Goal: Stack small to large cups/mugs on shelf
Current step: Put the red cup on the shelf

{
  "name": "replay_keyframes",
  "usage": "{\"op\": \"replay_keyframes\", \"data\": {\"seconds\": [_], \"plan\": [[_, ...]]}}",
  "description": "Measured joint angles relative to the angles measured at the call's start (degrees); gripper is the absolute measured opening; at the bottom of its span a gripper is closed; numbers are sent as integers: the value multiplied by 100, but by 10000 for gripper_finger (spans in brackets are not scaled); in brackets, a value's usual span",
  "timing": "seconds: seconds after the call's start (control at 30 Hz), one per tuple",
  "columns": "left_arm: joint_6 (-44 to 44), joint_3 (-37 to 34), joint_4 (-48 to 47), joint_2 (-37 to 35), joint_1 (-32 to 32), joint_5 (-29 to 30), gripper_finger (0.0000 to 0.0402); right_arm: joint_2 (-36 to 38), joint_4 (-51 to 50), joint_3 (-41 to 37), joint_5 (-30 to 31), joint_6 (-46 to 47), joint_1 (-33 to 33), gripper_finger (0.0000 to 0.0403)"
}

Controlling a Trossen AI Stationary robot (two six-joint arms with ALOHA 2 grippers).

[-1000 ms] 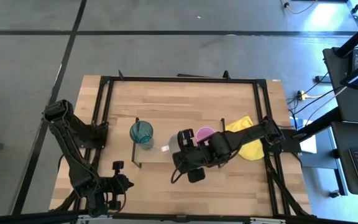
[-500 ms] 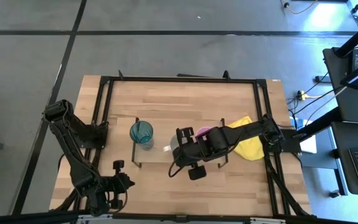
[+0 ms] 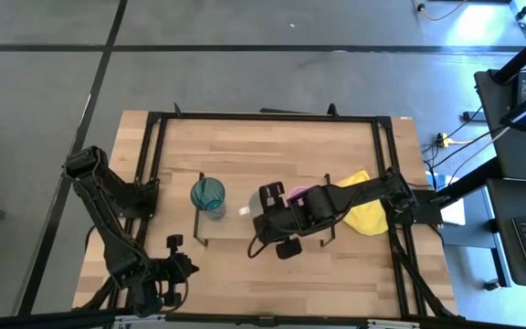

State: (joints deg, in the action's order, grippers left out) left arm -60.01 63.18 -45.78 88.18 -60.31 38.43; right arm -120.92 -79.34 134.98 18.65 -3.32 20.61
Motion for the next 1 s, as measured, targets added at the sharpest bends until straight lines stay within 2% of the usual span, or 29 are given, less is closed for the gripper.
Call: {"op": "replay_keyframes", "data": {"seconds": [0.43, 1.0], "plan": [[11, 0, 0, 0, 9, 2, 3, 8, 7, 7, -155, 6, -52, 68], [15, 0, -3, 0, 9, 4, 3, 9, -14, 7, 138, -156, -73, 66]]}}
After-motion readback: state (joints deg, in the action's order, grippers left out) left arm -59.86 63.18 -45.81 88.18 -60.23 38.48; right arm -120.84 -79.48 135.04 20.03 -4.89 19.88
